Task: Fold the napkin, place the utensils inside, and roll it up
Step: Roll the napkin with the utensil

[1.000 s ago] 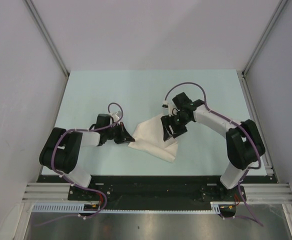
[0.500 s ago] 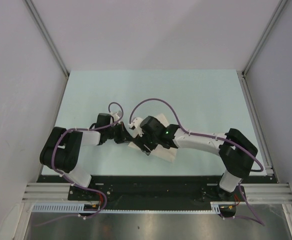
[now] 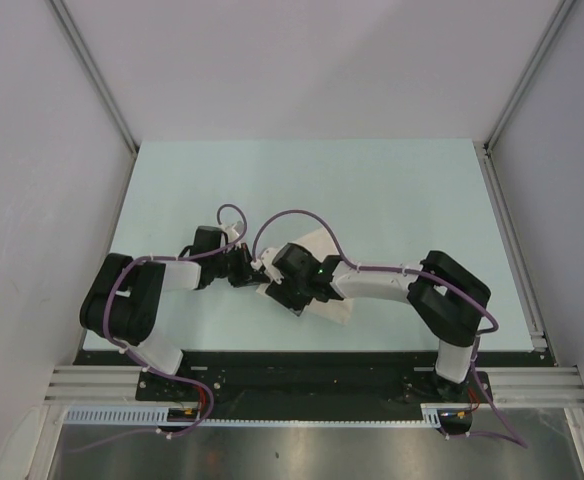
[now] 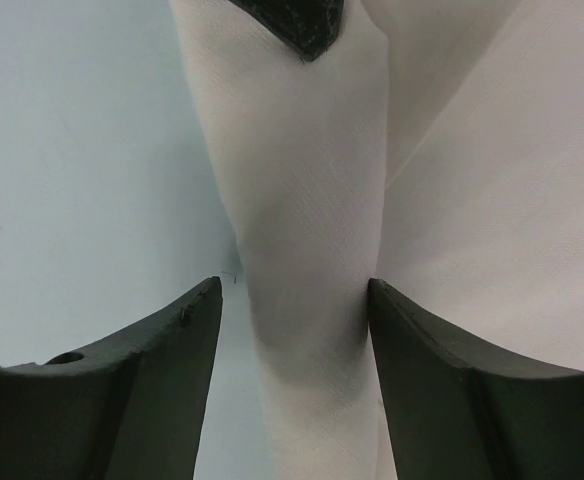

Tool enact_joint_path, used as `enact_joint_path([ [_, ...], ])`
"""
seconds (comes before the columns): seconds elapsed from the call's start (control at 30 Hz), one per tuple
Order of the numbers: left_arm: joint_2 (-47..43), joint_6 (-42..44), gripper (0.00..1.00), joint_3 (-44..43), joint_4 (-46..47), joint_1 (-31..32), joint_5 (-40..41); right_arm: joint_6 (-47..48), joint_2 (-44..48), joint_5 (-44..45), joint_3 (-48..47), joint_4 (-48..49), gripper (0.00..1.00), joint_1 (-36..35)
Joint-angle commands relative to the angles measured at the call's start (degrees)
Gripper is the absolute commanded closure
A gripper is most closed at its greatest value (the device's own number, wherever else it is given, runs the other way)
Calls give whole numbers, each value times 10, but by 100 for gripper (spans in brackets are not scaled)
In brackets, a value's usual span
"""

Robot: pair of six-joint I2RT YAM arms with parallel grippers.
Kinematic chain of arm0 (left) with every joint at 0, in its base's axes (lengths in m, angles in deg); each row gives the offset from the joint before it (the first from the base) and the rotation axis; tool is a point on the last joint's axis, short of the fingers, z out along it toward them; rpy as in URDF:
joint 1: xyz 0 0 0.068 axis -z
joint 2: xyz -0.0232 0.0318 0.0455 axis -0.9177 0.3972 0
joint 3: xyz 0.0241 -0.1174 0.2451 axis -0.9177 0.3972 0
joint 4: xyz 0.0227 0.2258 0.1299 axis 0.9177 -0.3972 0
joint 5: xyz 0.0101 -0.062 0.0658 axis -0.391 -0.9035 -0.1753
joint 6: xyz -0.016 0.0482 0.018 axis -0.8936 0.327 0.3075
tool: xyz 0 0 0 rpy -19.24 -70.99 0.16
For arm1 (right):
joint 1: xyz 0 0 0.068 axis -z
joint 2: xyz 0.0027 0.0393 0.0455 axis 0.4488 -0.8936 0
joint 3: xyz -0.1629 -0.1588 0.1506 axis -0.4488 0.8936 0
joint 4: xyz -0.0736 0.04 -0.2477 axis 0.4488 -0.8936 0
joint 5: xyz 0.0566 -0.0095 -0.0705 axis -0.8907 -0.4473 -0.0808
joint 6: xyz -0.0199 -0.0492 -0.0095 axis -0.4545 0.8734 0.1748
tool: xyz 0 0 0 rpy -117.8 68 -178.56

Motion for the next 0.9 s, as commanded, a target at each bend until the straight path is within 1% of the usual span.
enact_joint_path([
  [0.0,11,34,100,-13,-9,-6,46,-2,-23,4,-13,11,37,10],
  [0.1,13,33,100,-21,-10,-6,40,-6,-28,-20,-11,10,41,22],
  [0.13,13,34,100,-23,-9,-6,39,-6,-29,-24,-11,5,45,25],
  [0.2,13,33,99,-24,-7,-7,39,-5,-36,-95,-17,-3,50,39],
  [0.23,12,31,93,-27,-7,-7,39,-5,-38,-119,-22,-15,56,45],
  [0.27,10,29,87,-28,-7,-8,41,-6,-43,-142,-26,-22,58,54],
  [0.3,2,27,79,-29,-8,-8,46,-7,-46,-186,-29,-28,59,59],
  [0.33,-4,26,65,-33,-9,-10,49,-7,-48,-208,-31,-38,61,63],
  [0.37,-10,25,57,-36,-12,-15,53,-8,-52,-231,-33,-44,62,69],
  [0.43,-32,22,46,-42,-15,-20,65,-13,-65,-294,-45,-62,64,84],
  [0.53,-58,23,37,-43,-21,-28,79,-19,-91,-379,-67,-88,66,105],
  [0.57,-63,24,37,-42,-25,-30,82,-19,-99,-400,-72,-92,67,110],
  [0.6,-70,25,36,-39,-26,-30,85,-20,-109,-439,-81,-95,67,119],
  [0.67,-82,28,36,-27,-28,-32,91,-24,-123,-479,-92,-104,67,127],
  [0.7,-86,30,36,-22,-28,-32,92,-24,-130,-516,-101,-110,68,131],
  [0.87,-110,32,34,24,-8,-32,71,-19,-181,-612,-136,-141,68,151],
])
